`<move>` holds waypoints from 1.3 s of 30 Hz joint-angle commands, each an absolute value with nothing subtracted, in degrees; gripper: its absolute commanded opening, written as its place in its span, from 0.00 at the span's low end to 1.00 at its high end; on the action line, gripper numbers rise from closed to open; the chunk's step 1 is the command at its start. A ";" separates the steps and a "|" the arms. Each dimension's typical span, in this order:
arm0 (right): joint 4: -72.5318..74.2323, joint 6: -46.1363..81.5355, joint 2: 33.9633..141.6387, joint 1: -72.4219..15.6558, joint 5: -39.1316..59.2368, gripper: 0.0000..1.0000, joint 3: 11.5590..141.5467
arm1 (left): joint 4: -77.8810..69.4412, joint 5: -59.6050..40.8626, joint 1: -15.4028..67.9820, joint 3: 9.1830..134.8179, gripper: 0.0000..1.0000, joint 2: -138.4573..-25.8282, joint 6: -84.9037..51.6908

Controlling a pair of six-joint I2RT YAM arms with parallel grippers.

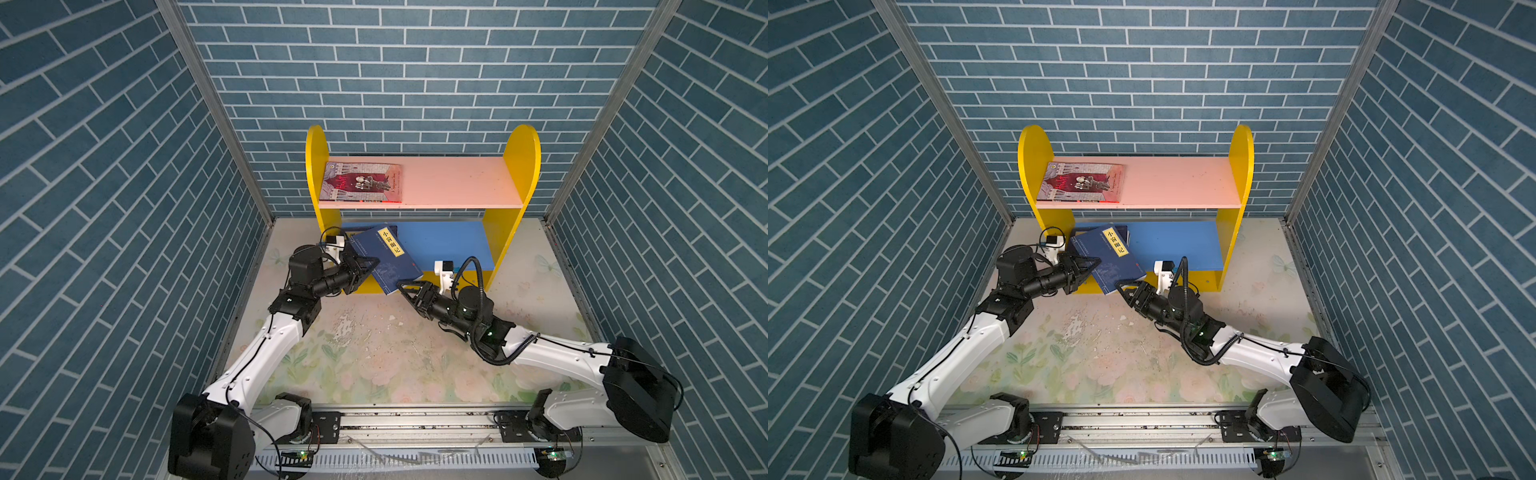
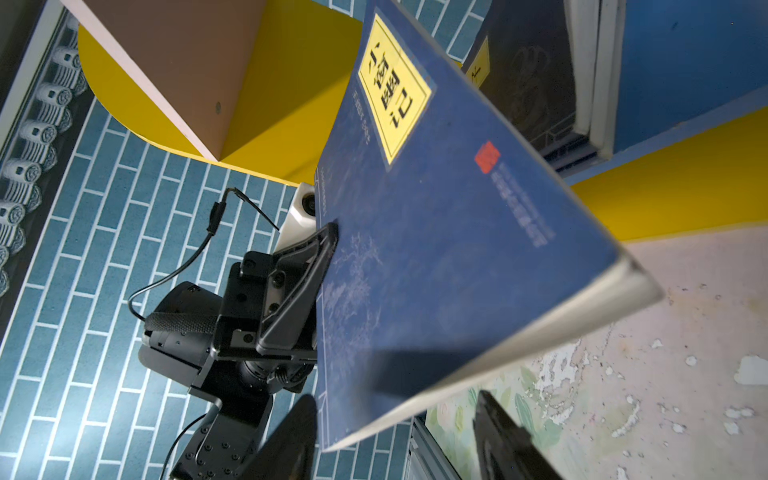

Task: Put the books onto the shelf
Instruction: 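Carry the upright book with both grippers toward the lower blue shelf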

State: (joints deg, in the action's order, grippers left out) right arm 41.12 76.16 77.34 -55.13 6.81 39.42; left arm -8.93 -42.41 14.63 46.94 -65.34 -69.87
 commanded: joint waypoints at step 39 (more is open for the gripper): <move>54.59 81.82 85.65 -50.20 7.68 0.00 43.65 | -5.04 -42.00 14.24 44.48 0.48 -59.72 -70.39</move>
State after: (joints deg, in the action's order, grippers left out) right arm 55.22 81.52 86.56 -51.75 3.81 41.65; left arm -5.78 -40.91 14.50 45.15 -61.14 -71.24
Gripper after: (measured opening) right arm 0.103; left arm 0.452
